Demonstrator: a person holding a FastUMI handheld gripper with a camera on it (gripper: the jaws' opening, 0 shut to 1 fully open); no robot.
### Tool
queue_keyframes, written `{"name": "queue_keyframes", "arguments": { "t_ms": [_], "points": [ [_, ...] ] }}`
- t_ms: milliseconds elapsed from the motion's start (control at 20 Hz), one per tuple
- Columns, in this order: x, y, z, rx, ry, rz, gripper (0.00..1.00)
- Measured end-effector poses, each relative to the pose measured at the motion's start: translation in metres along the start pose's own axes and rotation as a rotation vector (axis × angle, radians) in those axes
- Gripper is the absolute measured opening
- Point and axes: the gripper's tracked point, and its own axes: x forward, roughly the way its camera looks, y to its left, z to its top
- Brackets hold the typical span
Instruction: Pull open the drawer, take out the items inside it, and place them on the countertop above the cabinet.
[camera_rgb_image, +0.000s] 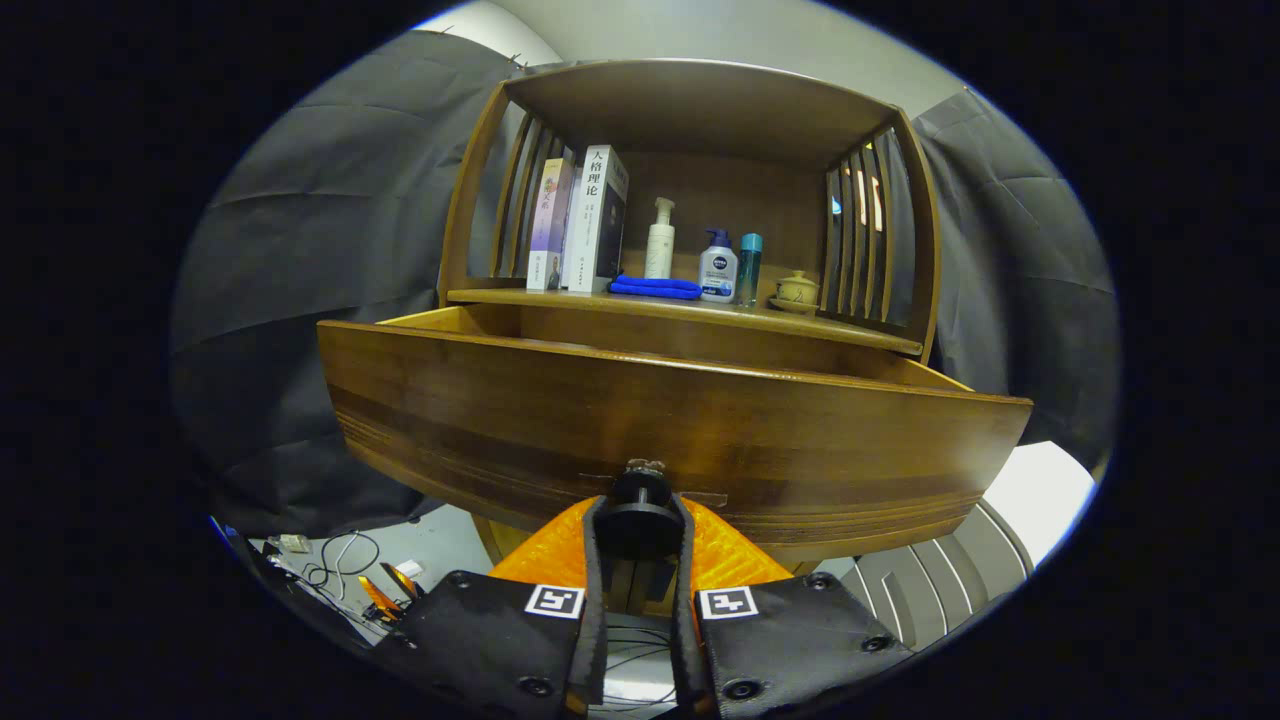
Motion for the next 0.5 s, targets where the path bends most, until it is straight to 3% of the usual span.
{"name": "queue_keyframes", "arguments": {
  "t_ms": [500],
  "points": [
    [-0.021,0.004,-0.008,-0.015,0.004,0.02,0.28]
  ]
}}
